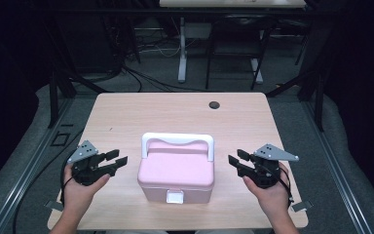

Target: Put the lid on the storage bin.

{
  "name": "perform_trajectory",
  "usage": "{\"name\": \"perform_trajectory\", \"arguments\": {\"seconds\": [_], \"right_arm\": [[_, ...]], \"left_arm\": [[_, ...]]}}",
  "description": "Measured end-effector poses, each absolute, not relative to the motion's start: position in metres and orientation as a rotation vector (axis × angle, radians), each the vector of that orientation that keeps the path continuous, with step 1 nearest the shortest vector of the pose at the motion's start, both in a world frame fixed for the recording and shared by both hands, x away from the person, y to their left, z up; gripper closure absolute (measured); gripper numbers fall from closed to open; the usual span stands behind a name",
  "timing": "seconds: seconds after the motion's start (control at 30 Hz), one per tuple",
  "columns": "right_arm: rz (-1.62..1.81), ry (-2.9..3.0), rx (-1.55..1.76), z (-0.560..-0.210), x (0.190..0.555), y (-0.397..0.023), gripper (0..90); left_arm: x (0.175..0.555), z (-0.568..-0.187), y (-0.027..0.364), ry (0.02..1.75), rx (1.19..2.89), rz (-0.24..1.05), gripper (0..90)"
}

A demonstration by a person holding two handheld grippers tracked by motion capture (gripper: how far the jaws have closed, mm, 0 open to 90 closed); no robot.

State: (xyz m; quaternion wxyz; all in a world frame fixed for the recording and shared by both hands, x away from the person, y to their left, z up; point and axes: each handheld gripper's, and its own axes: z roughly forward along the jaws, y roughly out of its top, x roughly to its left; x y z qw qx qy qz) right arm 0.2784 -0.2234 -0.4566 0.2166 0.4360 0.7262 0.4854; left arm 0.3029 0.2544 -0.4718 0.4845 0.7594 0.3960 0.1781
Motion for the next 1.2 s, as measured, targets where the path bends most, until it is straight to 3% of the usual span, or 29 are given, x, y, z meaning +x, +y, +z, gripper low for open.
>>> {"name": "perform_trajectory", "arguments": {"seconds": [0.57,1.2], "right_arm": [[1.268,1.924,1.324,-0.493,0.278,-0.243,51.3],[1.206,1.891,1.362,-0.528,0.277,-0.252,49.3]], "left_arm": [[0.303,-0.504,0.282,1.087,1.814,0.448,50.4],[0.304,-0.527,0.278,1.108,1.852,0.44,50.1]]}}
